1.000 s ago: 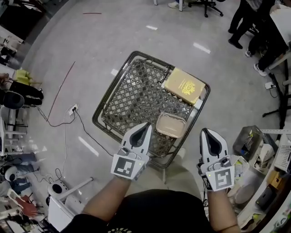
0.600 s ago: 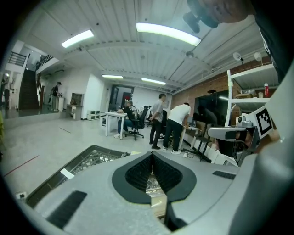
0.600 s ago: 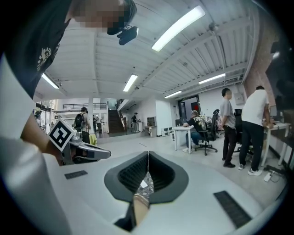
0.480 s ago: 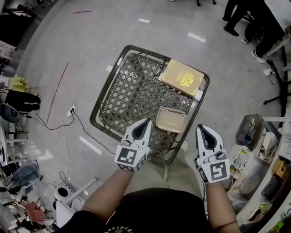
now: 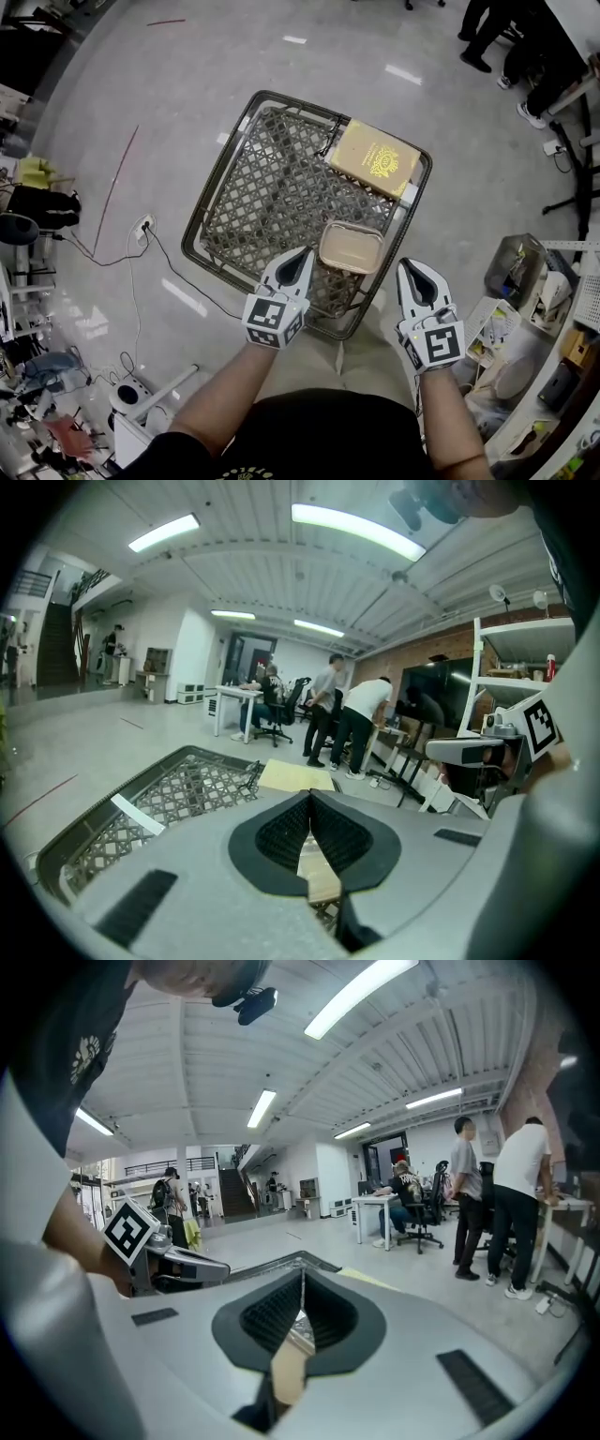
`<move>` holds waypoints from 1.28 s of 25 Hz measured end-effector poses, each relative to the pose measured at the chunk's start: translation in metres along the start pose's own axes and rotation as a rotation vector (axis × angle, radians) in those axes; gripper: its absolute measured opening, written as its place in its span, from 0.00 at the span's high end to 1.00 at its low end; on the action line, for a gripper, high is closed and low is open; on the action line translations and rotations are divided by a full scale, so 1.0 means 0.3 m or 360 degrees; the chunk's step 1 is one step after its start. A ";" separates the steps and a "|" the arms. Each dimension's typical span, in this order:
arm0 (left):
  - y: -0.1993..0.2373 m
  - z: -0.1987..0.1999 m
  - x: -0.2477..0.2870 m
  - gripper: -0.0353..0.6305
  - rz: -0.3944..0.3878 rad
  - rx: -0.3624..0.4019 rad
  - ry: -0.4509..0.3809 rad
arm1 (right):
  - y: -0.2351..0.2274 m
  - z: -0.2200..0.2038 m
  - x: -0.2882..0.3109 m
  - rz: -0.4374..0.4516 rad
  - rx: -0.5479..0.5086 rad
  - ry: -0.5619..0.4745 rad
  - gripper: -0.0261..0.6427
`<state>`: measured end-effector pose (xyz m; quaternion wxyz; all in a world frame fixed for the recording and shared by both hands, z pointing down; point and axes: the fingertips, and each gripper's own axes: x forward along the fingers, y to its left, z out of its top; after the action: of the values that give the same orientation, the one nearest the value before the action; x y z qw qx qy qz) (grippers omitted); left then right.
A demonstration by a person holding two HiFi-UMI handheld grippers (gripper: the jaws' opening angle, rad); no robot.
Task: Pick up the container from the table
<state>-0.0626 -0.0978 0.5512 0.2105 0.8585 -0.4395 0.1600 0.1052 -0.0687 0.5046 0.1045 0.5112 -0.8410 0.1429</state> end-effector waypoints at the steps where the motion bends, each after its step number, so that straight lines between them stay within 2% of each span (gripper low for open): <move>1: 0.002 -0.009 0.002 0.93 -0.0003 0.0004 0.0015 | 0.001 -0.012 0.004 0.0003 0.0011 0.0010 0.94; 9: 0.033 -0.077 0.028 0.93 0.0020 -0.0036 0.0074 | -0.006 -0.130 0.043 0.0025 0.0060 0.0125 0.94; 19: 0.045 -0.160 0.073 0.93 0.0012 -0.0018 0.0176 | -0.012 -0.261 0.097 0.0058 0.0076 0.0263 0.94; 24: 0.075 -0.212 0.088 0.93 0.0033 -0.0069 0.0236 | -0.019 -0.342 0.115 0.0067 0.0123 0.0352 0.94; 32: 0.090 -0.270 0.110 0.93 0.0027 -0.0070 0.0322 | -0.057 -0.444 0.148 0.0024 0.0219 0.0468 0.94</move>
<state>-0.0735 -0.0939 0.6420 0.2711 0.8294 -0.4266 0.2378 0.1042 -0.0668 0.6460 0.1902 0.4845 -0.8087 0.2741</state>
